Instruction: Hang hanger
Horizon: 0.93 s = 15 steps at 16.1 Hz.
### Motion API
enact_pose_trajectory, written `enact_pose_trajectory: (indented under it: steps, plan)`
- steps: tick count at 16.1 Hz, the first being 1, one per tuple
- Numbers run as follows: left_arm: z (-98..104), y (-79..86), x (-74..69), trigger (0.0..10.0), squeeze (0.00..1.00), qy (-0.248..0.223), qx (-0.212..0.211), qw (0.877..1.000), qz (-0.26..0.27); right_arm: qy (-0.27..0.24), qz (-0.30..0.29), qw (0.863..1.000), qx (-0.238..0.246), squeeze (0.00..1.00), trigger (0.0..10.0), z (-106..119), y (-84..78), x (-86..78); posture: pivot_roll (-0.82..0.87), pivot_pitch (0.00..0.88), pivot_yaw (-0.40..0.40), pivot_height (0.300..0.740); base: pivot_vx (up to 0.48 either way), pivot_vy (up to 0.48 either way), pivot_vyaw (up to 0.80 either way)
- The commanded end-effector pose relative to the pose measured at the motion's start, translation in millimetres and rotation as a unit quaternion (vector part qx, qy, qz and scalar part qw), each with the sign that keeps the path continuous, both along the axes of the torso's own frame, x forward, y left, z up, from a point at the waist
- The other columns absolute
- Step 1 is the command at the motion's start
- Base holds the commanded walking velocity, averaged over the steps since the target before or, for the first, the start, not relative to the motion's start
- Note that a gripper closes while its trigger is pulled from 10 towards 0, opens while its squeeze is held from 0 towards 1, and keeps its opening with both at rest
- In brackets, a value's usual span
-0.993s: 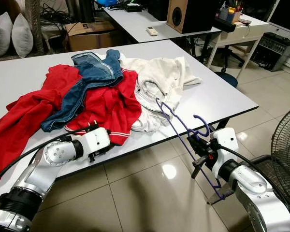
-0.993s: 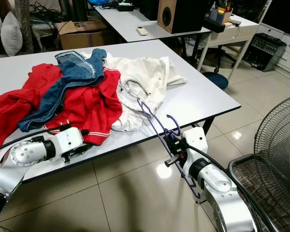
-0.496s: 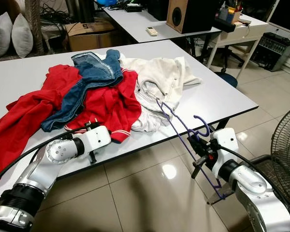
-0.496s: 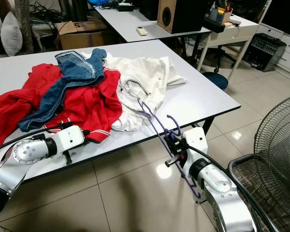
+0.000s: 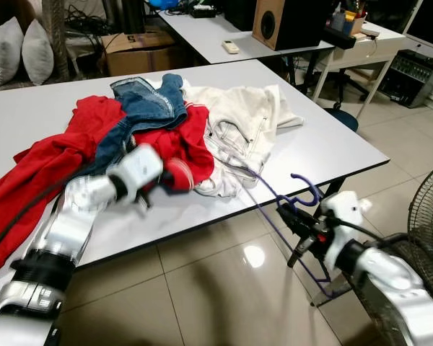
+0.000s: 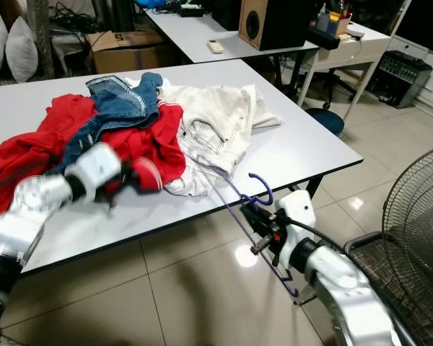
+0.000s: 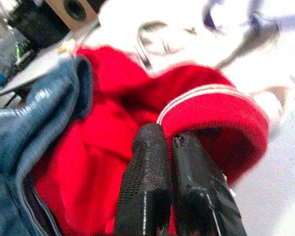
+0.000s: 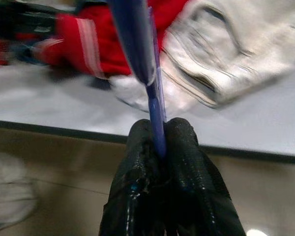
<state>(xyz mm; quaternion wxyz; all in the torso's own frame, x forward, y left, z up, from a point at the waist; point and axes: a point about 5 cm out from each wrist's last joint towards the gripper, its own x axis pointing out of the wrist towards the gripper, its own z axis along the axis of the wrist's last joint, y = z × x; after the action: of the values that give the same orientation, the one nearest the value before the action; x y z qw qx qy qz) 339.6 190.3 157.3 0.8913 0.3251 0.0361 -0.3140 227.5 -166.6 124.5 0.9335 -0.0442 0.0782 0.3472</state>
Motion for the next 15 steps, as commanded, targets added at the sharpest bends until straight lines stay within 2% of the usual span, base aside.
enact_pose_trajectory:
  steps: [1, 2, 3, 5, 6, 7, 8, 10, 13, 15]
  plan:
    - [18.4, -4.8, 7.2, 0.0, 0.00, -0.023, -0.018, 1.000, 0.002, 0.000, 0.040, 0.999, 0.016, 0.00, 10.0, 9.6, 0.4, -5.7, -0.08, 0.000, -0.029, 0.740, 0.000, 0.000, 0.00]
    - [25.5, -7.0, 10.3, 0.0, 0.00, -0.031, -0.023, 0.999, 0.001, 0.002, 0.057, 0.998, 0.020, 0.00, 10.0, 11.5, 1.2, -8.8, -0.08, 0.000, -0.029, 0.740, 0.000, 0.000, 0.00]
    - [53.0, -14.4, 19.9, 0.0, 0.00, -0.059, -0.037, 0.998, -0.005, 0.032, 0.114, 0.993, 0.020, 0.00, 10.0, 12.0, 5.9, -18.5, -0.07, 0.000, -0.033, 0.740, 0.000, 0.000, 0.00]
    - [67.4, -19.0, 23.0, 0.0, 0.00, -0.075, -0.035, 0.996, -0.014, 0.054, 0.146, 0.988, 0.006, 0.00, 10.0, 7.8, 9.0, -24.7, -0.07, 0.000, -0.033, 0.740, 0.000, 0.000, 0.00]
    - [76.2, -23.4, 22.8, 0.0, 0.00, -0.084, -0.032, 0.996, -0.025, 0.057, 0.152, 0.987, 0.004, 0.00, 10.0, 6.5, 10.8, -26.0, -0.07, 0.000, -0.033, 0.740, 0.000, 0.000, 0.00]
    - [83.9, -29.2, 19.8, 0.0, 0.00, -0.087, -0.029, 0.995, -0.046, 0.051, 0.130, 0.990, 0.005, 0.00, 10.0, 4.7, 11.2, -20.5, -0.07, 0.000, -0.032, 0.740, 0.000, 0.000, 0.00]
    - [88.4, -33.4, 16.1, 0.0, 0.00, -0.084, -0.021, 0.994, -0.063, 0.050, 0.092, 0.994, 0.002, 0.00, 10.0, 0.3, 10.3, -10.7, -0.07, 0.000, -0.031, 0.740, 0.000, 0.000, 0.00]
    - [92.5, -38.1, 11.3, 0.0, 0.00, -0.074, -0.014, 0.994, -0.082, 0.064, 0.058, 0.996, 0.011, 0.00, 10.0, -5.7, 9.2, 0.7, -0.07, 0.000, -0.032, 0.740, 0.000, 0.000, 0.00]
    - [90.7, -50.1, 4.1, 0.0, 0.00, -0.051, -0.007, 0.993, -0.109, 0.065, 0.071, 0.995, 0.022, 0.00, 10.0, -4.5, 14.2, 9.4, -0.06, 0.000, -0.043, 0.740, 0.000, 0.000, 0.00]
    - [81.4, -57.1, 4.7, 0.0, 0.00, -0.047, 0.004, 0.994, -0.102, 0.063, 0.097, 0.993, 0.029, 0.00, 10.0, 0.4, 21.0, 11.6, -0.06, 0.000, -0.054, 0.740, 0.000, 0.000, 0.00]
